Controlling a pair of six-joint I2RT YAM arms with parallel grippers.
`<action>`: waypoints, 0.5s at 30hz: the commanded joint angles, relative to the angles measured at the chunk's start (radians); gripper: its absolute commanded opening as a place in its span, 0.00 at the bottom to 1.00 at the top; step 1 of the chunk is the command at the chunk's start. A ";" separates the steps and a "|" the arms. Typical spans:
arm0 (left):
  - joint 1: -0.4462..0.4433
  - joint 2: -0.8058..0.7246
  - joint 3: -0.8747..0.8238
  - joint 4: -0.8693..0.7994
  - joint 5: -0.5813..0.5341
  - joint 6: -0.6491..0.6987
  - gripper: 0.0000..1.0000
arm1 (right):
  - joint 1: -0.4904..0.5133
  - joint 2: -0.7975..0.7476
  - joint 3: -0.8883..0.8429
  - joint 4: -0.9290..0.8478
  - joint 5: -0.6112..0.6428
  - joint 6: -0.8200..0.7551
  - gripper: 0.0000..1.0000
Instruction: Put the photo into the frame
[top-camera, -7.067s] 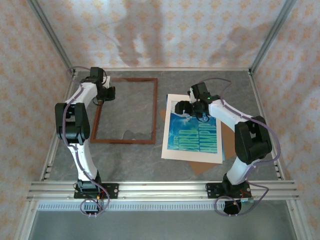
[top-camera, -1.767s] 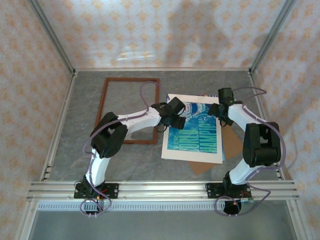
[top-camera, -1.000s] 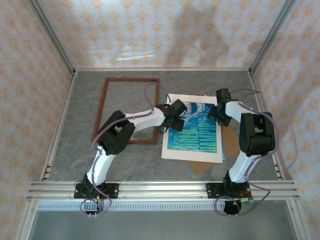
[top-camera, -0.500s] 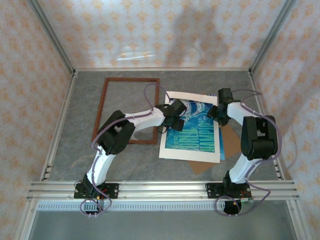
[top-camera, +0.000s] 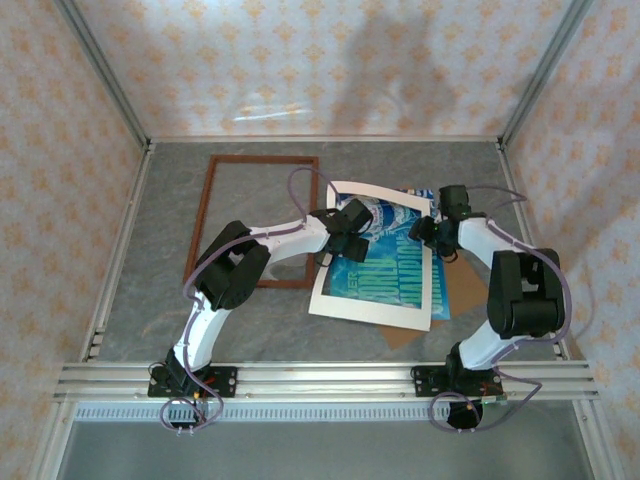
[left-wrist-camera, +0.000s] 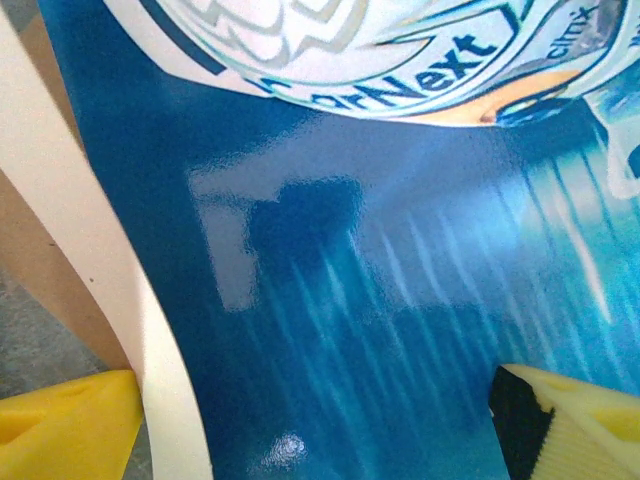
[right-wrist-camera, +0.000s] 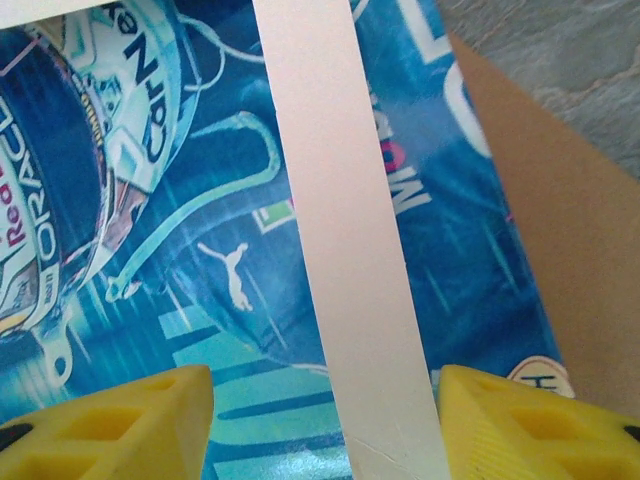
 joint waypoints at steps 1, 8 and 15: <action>-0.005 0.015 -0.034 0.030 0.048 -0.010 0.88 | 0.007 -0.029 -0.024 0.070 -0.065 -0.017 0.61; -0.005 0.004 -0.044 0.046 0.054 -0.011 0.88 | 0.043 0.029 -0.024 0.069 -0.100 -0.030 0.62; -0.005 -0.006 -0.047 0.051 0.059 -0.016 0.88 | 0.116 0.076 0.021 -0.001 0.030 -0.046 0.55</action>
